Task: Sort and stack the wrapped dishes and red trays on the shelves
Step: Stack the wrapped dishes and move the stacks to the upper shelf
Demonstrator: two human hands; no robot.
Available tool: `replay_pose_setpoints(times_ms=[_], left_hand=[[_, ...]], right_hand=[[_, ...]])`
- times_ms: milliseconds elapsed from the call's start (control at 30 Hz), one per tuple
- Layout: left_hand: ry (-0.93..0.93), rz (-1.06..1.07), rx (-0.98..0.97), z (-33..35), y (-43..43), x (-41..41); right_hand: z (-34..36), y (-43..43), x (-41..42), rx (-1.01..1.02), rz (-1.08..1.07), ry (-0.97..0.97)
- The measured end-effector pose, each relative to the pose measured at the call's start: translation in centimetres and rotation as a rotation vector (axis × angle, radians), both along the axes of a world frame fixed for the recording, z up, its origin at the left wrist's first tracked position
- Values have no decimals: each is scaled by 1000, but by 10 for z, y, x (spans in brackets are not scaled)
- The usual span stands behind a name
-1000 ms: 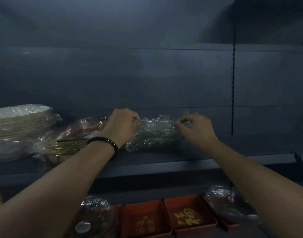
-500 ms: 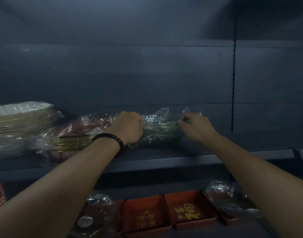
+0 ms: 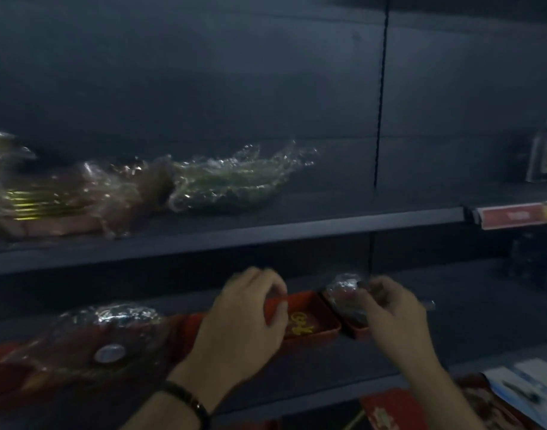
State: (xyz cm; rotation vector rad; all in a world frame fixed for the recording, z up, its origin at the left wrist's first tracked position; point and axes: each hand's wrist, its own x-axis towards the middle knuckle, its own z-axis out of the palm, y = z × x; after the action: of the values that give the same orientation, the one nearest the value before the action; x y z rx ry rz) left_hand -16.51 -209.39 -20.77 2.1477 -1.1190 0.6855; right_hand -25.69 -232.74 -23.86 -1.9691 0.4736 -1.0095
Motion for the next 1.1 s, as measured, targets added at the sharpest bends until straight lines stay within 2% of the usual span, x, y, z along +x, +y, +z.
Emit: replay_pose_setpoints(times_ms=[133,267,400,700,1100], left_hand=[[289,-47,111,-71,-51,13],[403,-65,157,-105,-105,34],[497,-56,151,-121,-158,60],[610,-70,121,-139,-239,91],[512,-112,-89,-157,-250,113]], right_hand=[[-81,-40,1,76,-130,265],[-123,-74,6,33,-142,340],[-137,-91,13,38,-139,336],[-144,-100,21,72,-123,261],[-143,-105,14,119,-155,176]])
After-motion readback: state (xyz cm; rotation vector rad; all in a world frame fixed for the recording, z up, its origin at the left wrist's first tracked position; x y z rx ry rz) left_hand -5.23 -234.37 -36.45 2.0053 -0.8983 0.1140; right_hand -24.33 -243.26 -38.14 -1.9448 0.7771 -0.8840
